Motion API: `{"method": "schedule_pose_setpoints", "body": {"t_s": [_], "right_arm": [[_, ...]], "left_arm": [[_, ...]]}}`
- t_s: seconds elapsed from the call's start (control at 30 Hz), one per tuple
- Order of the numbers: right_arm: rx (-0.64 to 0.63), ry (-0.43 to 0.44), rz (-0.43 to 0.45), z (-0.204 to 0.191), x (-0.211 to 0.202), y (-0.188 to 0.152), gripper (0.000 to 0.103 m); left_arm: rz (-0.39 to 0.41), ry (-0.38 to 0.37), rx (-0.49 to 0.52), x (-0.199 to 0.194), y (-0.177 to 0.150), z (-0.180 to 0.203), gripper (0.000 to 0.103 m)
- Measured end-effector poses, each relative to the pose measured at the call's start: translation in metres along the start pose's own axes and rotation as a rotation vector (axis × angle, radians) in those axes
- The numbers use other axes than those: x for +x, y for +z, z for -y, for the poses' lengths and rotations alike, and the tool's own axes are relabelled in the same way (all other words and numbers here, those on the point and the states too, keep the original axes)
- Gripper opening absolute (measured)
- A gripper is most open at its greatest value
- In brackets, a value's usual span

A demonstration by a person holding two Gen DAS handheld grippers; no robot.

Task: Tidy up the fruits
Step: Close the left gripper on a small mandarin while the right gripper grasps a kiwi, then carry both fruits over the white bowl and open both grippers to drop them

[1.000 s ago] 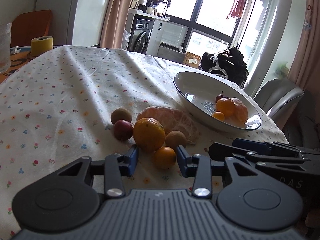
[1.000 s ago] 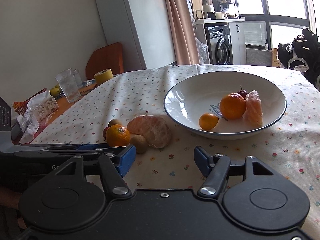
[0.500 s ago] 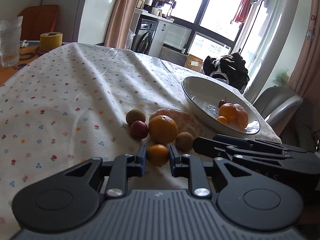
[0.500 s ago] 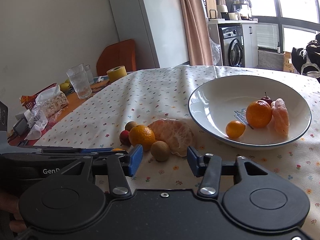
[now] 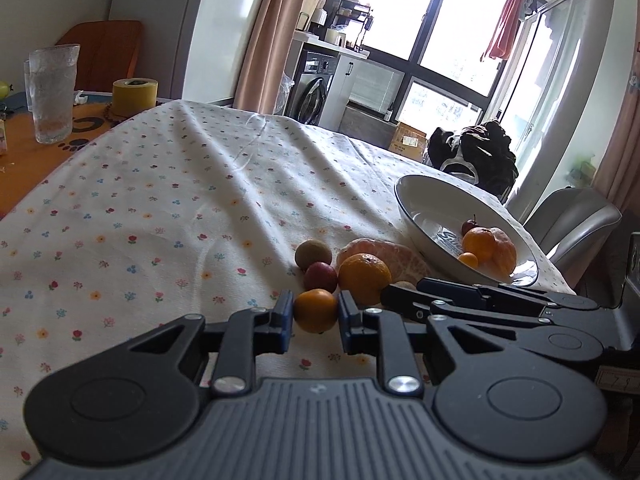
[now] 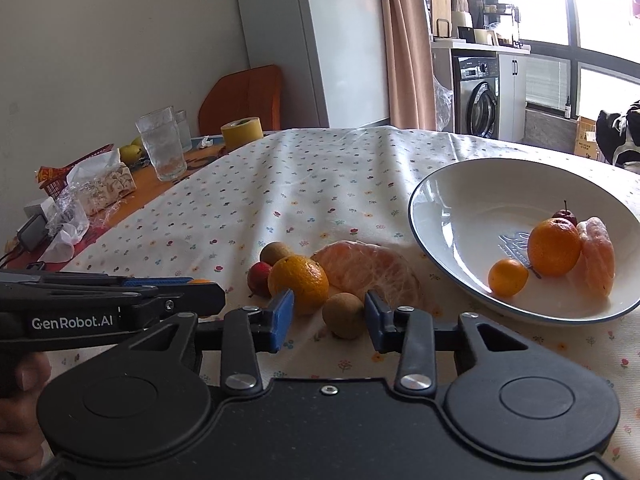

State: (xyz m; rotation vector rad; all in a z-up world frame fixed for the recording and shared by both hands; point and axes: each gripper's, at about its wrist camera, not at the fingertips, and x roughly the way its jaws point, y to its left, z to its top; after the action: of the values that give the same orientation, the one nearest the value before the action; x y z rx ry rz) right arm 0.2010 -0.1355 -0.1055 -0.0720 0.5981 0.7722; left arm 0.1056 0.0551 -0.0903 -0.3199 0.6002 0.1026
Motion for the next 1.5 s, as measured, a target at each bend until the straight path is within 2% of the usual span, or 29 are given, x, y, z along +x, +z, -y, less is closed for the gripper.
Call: {"method": "schedule_pose_setpoints", "body": {"t_s": [0.03,0.1,0.2,0.33,0.47,0.53,0.77,1.13,1.5], "right_arm": [[-0.002,-0.011,-0.005,0.0,0.0,0.0,0.033],[0.008,-0.018,-0.009,0.002,-0.003,0.002,0.016],[0.015,-0.001,-0.014,0.005,-0.009,0.003,0.008],[0.018,0.001,-0.019,0.006,-0.009,0.003,0.01],[0.001,-0.015,-0.022,0.004,-0.003,0.001,0.026],[-0.01,-0.013,-0.031,0.003,0.002,-0.001,0.027],[-0.017,0.001,-0.035,0.0,0.003,-0.001,0.023],[-0.011,0.005,0.051,0.01,-0.026,0.013,0.023],[0.053,-0.082,0.129,0.054,-0.043,0.027,0.023]], "left_arm": [[0.002,-0.002,0.0,-0.001,0.001,0.0,0.022],[0.008,-0.007,0.001,-0.003,0.002,0.0,0.022],[0.012,-0.013,0.004,-0.003,0.002,0.002,0.022],[0.007,-0.019,0.005,-0.001,0.002,0.006,0.022],[0.004,-0.018,0.005,0.001,0.001,0.006,0.022],[-0.003,-0.012,0.002,0.004,0.0,0.005,0.022],[-0.005,-0.011,-0.005,0.005,-0.002,0.003,0.022],[0.024,-0.024,0.016,0.003,0.011,0.017,0.022],[0.029,-0.077,0.076,0.016,0.027,0.045,0.022]]}}
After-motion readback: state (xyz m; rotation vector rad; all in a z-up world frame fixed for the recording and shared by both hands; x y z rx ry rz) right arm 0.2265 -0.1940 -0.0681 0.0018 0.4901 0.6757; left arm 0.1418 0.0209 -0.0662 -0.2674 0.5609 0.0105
